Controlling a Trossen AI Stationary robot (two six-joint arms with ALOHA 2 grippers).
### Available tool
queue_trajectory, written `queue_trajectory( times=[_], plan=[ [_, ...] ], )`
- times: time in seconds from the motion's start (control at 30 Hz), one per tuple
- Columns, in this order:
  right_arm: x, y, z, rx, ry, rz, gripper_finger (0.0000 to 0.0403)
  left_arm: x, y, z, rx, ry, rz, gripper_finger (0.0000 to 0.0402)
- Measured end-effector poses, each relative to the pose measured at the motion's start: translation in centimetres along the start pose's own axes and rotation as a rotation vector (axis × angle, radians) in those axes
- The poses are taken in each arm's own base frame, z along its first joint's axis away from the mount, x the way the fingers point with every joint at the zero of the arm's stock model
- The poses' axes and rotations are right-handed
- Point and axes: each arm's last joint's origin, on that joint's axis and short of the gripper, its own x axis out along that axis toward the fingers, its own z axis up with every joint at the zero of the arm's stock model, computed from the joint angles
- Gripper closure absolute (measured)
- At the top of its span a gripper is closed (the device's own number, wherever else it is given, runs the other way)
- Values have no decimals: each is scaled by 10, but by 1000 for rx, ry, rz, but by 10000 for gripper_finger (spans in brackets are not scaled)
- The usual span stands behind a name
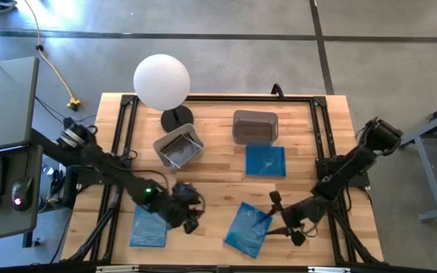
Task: Pick & place jewel cases by type
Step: Put the bottom right blue CD case into the black bin
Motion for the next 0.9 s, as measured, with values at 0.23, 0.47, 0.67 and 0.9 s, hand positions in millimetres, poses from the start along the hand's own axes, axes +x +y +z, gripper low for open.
queue_trajectory(
  times=[0.23, 0.47, 0.67, 0.9],
  plan=[
    [16, 24, -6, -194, 235, -25, 199, 61, 6, 12, -268, 39, -118, 220],
    [33, 44, -12, -337, 544, 62, 199, 111, 18, 12, -355, 103, -228, 220],
    [47, 43, -28, -440, 664, 43, 199, 140, 25, 2, -448, 163, -243, 220],
    [58, 39, -40, -648, 677, -53, 199, 158, 11, 4, -462, 222, -298, 220]
  ],
)
